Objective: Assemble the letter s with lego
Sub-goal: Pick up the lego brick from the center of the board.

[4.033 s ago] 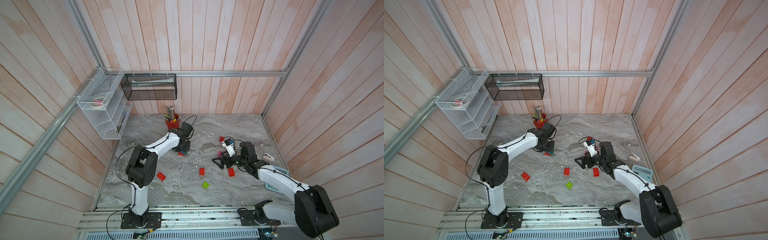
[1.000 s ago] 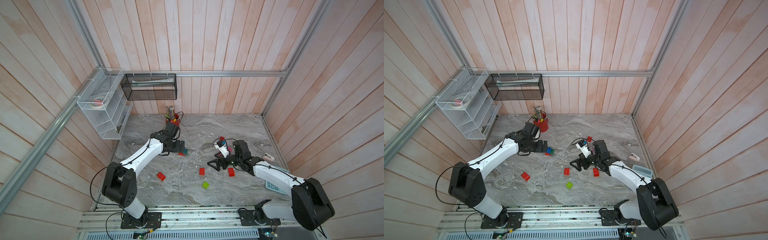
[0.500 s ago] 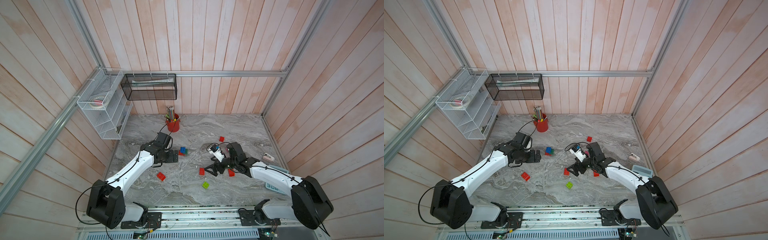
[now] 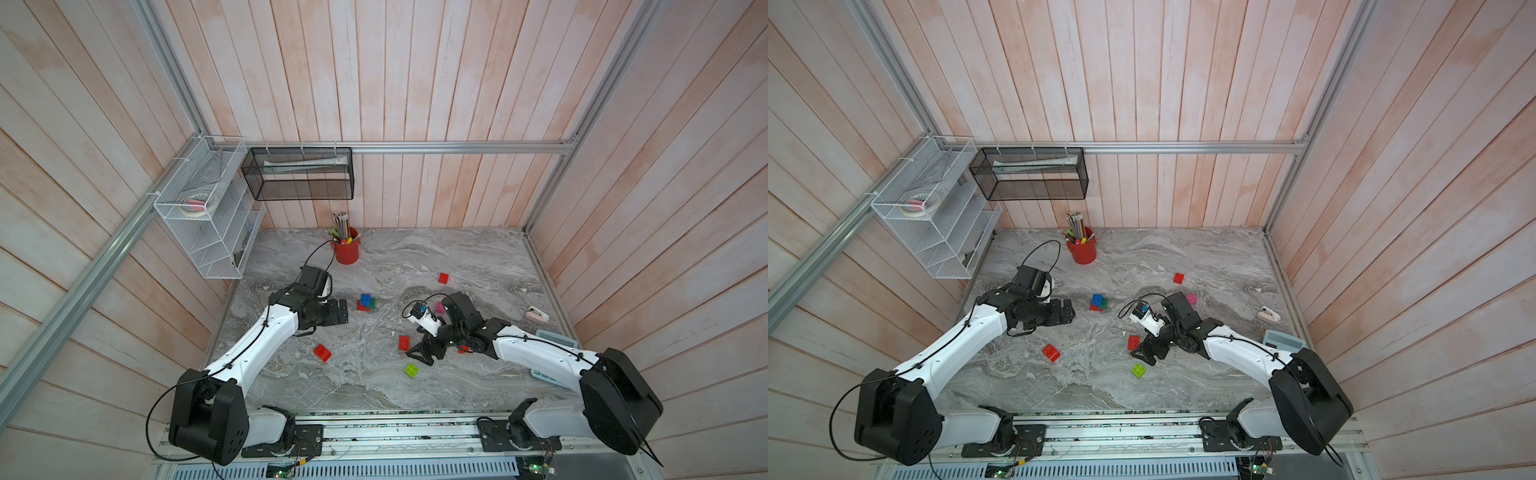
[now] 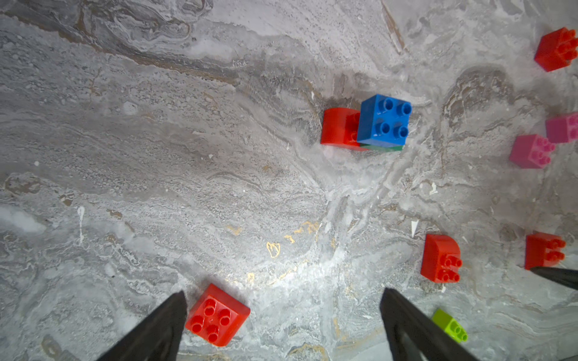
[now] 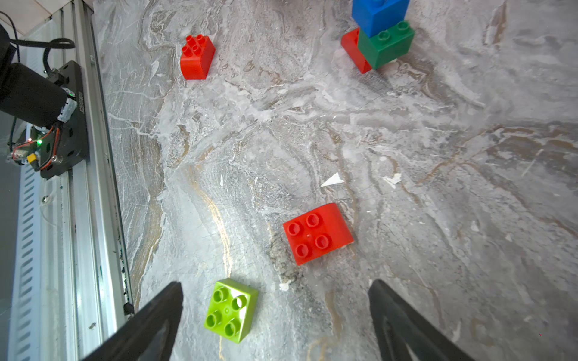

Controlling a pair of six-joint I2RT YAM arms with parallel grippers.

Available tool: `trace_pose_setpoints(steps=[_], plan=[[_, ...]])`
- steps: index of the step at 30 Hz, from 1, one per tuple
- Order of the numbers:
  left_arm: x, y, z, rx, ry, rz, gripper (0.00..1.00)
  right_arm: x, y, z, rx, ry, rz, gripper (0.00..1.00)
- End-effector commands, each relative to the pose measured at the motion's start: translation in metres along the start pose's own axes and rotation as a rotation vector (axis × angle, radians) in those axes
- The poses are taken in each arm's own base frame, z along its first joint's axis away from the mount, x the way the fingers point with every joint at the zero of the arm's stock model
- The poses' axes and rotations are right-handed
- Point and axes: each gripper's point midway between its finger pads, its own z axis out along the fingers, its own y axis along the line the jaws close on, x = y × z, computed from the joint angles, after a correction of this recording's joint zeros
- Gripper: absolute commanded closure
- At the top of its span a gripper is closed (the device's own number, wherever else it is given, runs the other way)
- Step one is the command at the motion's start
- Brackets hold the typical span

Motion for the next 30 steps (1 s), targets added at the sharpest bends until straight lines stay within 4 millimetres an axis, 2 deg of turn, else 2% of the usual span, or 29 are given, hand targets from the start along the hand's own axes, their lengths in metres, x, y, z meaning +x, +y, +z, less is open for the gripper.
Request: trace_pose_setpoints(steps=[1,5,8,14,18,24,30], plan=[[0.003,-0.003,-0.005,0.037,-0.009,0.011,0.0,0.017,0.01,0.005,0.021,0.075,0.054,0.06],[0.008,-0.008,-0.007,0.079,-0.011,-0.031,0.0,0.024,0.025,0.015,0.031,0.084,0.152,0.07],[0.014,-0.01,-0.004,0.105,-0.01,-0.044,0.0,0.03,0.028,0.019,0.069,0.092,0.202,0.07],[0.022,-0.01,0.001,0.12,0.006,-0.055,0.0,0.047,0.03,0.027,0.14,0.134,0.242,0.09],[0.022,-0.009,0.003,0.113,0.011,-0.04,0.0,0.051,0.024,0.031,0.187,0.151,0.256,0.12],[0.023,-0.008,0.004,0.113,0.007,-0.035,0.0,0.059,0.021,0.036,0.231,0.186,0.265,0.21],[0.022,-0.008,0.006,0.115,0.007,-0.029,0.0,0.062,0.015,0.04,0.283,0.21,0.273,0.35]])
